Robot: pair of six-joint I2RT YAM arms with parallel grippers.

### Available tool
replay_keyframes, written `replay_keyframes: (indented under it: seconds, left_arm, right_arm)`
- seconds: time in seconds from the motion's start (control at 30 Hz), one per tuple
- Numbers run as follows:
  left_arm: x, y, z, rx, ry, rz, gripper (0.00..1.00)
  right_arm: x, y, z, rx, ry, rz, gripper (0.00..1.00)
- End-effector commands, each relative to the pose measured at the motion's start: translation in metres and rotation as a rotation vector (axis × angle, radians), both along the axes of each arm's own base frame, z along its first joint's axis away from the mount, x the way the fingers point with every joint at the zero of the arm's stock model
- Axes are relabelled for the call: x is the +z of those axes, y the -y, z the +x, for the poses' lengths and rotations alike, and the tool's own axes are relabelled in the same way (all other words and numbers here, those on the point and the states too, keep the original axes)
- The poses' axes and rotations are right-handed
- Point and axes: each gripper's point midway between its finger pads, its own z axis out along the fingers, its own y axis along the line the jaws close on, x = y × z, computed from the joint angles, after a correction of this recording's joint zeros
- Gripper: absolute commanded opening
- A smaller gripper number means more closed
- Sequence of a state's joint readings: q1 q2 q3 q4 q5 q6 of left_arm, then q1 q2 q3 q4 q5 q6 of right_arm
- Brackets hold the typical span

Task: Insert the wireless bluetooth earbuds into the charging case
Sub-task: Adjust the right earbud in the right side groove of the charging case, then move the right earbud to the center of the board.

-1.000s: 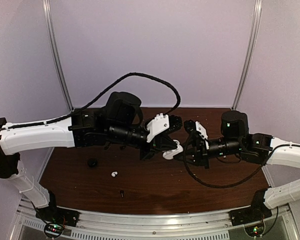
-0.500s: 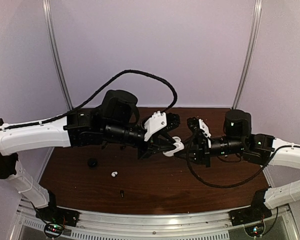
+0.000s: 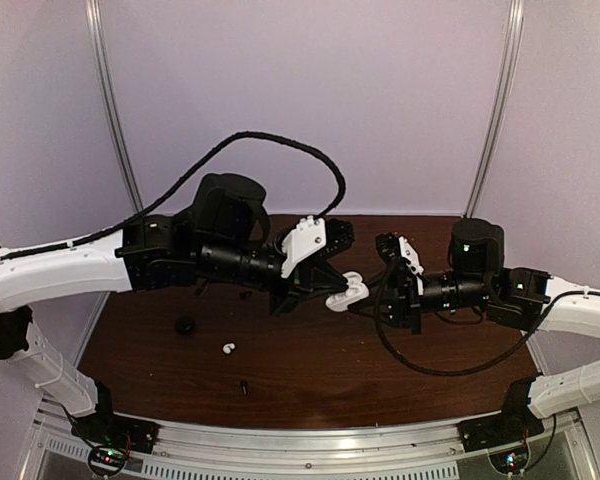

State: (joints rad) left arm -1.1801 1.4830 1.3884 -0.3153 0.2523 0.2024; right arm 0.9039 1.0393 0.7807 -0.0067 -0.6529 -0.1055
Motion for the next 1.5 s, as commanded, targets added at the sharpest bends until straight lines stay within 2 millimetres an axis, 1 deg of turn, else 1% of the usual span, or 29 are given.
replay_keyframes:
  seconds: [0.0, 0.13, 0.27, 0.43, 0.67, 0.77, 0.83, 0.9, 1.0, 1.03, 1.07, 1.1, 1.2, 1.3, 1.4, 1.47]
  left_arm:
    - [0.018, 0.011, -0.001, -0.022, 0.007, -0.050, 0.06]
    - [0.017, 0.013, 0.002, -0.006, 0.011, -0.052, 0.04]
    - [0.012, 0.016, 0.004, -0.001, 0.005, -0.042, 0.02]
    - [-0.002, 0.019, 0.006, 0.000, -0.005, -0.008, 0.00]
    - [-0.014, 0.019, 0.001, -0.034, -0.012, 0.024, 0.00]
    - [-0.010, 0.016, 0.001, -0.031, -0.003, 0.018, 0.00]
    - [0.000, 0.011, 0.002, -0.015, 0.011, 0.000, 0.04]
    - [0.012, 0.003, 0.007, 0.012, 0.018, -0.031, 0.09]
    - [0.030, -0.017, 0.017, 0.066, -0.008, -0.098, 0.15]
    - [0.034, -0.025, 0.022, 0.089, -0.023, -0.119, 0.17]
    - [0.034, -0.033, 0.025, 0.115, -0.045, -0.133, 0.20]
    - [0.033, -0.041, 0.030, 0.144, -0.070, -0.146, 0.21]
    - [0.018, -0.070, 0.043, 0.243, -0.181, -0.179, 0.22]
    - [-0.010, -0.100, 0.062, 0.372, -0.314, -0.195, 0.23]
    - [-0.052, -0.133, 0.083, 0.526, -0.469, -0.181, 0.21]
    - [-0.080, -0.150, 0.087, 0.604, -0.536, -0.159, 0.21]
  right_arm:
    - [0.010, 0.000, -0.002, 0.007, 0.027, 0.032, 0.00]
    - [0.010, 0.000, -0.004, 0.016, 0.027, 0.032, 0.00]
    - [0.012, 0.000, -0.004, 0.018, 0.030, 0.037, 0.00]
    - [0.015, 0.000, -0.006, 0.026, 0.032, 0.043, 0.00]
    - [0.019, 0.002, -0.005, 0.016, 0.041, 0.050, 0.00]
    - [0.017, 0.002, -0.003, 0.002, 0.038, 0.043, 0.00]
    - [0.011, 0.003, 0.000, -0.018, 0.031, 0.030, 0.00]
    - [0.005, 0.006, 0.005, -0.041, 0.017, 0.020, 0.00]
    - [-0.004, 0.012, 0.013, -0.079, -0.012, 0.020, 0.00]
    - [-0.007, 0.014, 0.015, -0.090, -0.020, 0.023, 0.00]
    - [-0.007, 0.016, 0.018, -0.103, -0.024, 0.031, 0.00]
    - [-0.008, 0.018, 0.020, -0.113, -0.028, 0.034, 0.00]
    - [-0.008, 0.024, 0.023, -0.131, -0.035, 0.046, 0.00]
    - [-0.004, 0.026, 0.023, -0.124, -0.036, 0.060, 0.00]
    - [-0.001, 0.025, 0.019, -0.093, -0.038, 0.071, 0.00]
    - [0.000, 0.024, 0.015, -0.068, -0.037, 0.078, 0.00]
